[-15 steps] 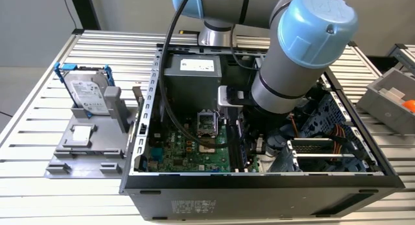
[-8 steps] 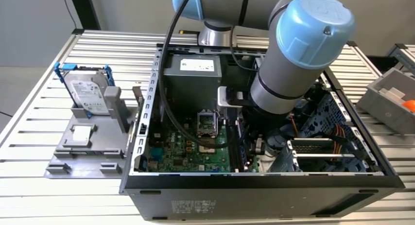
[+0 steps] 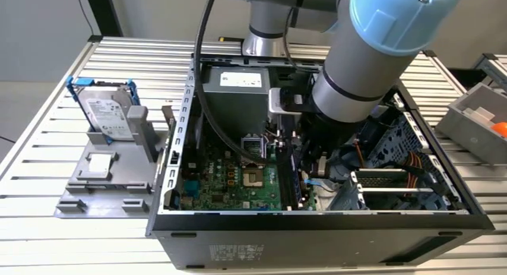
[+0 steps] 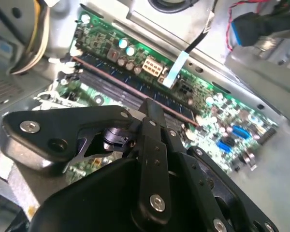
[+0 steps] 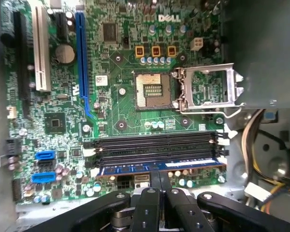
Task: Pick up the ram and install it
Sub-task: 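Press down the ram until it locks into place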
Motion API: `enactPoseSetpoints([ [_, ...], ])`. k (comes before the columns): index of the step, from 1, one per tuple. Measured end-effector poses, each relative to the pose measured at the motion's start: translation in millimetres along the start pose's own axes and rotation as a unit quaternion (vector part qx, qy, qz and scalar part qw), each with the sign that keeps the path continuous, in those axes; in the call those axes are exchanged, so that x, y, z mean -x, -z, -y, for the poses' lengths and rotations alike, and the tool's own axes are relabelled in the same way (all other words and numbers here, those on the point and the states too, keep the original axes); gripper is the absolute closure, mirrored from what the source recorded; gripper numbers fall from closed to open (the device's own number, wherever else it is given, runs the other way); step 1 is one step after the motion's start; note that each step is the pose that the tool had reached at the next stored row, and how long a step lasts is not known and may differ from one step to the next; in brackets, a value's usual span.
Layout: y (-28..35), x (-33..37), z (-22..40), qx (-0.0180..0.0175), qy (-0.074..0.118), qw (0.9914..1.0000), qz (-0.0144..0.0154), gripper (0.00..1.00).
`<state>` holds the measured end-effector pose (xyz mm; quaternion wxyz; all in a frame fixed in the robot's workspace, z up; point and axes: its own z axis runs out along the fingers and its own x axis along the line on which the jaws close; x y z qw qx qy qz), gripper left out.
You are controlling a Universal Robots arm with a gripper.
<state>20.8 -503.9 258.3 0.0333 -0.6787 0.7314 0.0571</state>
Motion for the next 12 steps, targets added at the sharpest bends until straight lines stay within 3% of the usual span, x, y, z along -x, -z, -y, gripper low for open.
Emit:
enactPoseSetpoints([
  [2, 9.3, 1.2, -0.3, 0.0000, 0.000, 1.00000, -0.0001, 1.00],
  [3, 10.4, 1.3, -0.4, -0.0001, 0.000, 1.00000, -0.0003, 1.00],
  [12, 10.3, 1.3, -0.4, -0.0001, 0.000, 1.00000, -0.0001, 1.00],
])
